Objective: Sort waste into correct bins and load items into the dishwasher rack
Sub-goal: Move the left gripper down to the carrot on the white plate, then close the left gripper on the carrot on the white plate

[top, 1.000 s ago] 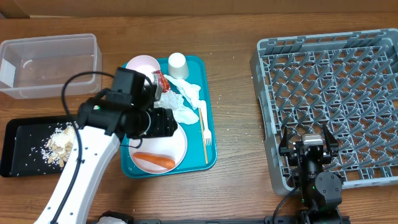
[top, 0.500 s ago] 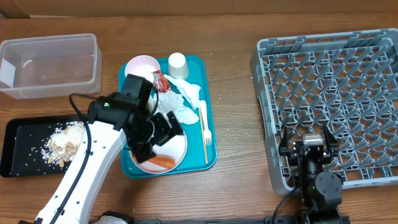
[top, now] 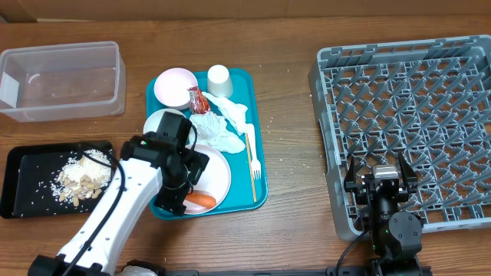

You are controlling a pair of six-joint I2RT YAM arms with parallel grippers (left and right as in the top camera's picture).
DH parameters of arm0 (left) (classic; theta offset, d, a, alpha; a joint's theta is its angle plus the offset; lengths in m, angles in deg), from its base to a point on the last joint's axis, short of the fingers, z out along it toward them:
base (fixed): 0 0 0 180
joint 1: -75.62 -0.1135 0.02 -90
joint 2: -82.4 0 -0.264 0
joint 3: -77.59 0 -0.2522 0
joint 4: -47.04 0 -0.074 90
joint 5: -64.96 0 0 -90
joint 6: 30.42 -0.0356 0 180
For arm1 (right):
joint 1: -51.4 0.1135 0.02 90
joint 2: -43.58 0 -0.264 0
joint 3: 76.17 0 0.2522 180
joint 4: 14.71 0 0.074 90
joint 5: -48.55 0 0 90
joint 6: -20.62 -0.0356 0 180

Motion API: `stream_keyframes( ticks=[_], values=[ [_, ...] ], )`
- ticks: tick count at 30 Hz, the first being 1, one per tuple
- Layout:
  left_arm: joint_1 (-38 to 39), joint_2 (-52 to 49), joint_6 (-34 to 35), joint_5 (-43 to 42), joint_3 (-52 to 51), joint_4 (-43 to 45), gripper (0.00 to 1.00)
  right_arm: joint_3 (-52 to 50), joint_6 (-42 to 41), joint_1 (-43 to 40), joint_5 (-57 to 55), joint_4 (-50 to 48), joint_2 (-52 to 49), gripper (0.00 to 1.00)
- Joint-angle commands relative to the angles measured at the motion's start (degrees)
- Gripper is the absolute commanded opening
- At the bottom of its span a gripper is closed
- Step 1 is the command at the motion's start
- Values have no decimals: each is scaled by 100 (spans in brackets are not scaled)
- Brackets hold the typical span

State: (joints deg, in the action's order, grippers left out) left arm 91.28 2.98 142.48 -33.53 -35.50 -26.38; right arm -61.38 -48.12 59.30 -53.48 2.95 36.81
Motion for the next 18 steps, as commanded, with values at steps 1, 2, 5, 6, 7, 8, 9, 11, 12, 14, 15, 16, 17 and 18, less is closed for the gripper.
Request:
stream_keyframes(
  ticks=[1,2,5,6,7,8,9,11,12,14,15,16,17,18],
  values=[
    [13,2,354,111,-450,407,100,-55,-2,-15,-37,-35,-2,100],
    [13,2,354,149,-540,538,100,-55,-4,-15,-37,-35,-2,100],
    [11,2,354,186,-798,951,100,-55,-2,-15,-37,-35,-2,100],
    [11,2,354,186,-881,1082,100,-55,-2,-15,-37,-35,-2,100],
    [13,2,354,188,-953,1207,100,-55,-2,-15,-37,-35,-2,100],
    [11,2,354,214,-1034,1355,100,-55,-2,-15,-37,-35,-2,100],
    [13,2,354,264,-1082,1440,100,-55,-2,-15,-37,-35,-2,100],
    [11,2,358,435,-1185,1578,100,-55,-2,-15,-37,-35,-2,100],
    [11,2,396,490,-1224,1613,100,-55,-2,-15,-37,-35,-2,100],
    [13,2,461,503,-1322,1703,100,-55,-2,-15,-37,-35,-2,100],
    [11,2,461,507,-1331,1714,100,-55,-4,-15,-37,-35,-2,100],
    [11,2,461,507,-1331,1720,100,-55,-2,-15,-37,-35,-2,100],
    [11,2,461,507,-1333,1733,100,-55,-2,-15,-37,-35,-2,100],
    [13,2,461,507,-1333,1738,98,-55,-4,-15,-37,-35,-2,100]
  ],
)
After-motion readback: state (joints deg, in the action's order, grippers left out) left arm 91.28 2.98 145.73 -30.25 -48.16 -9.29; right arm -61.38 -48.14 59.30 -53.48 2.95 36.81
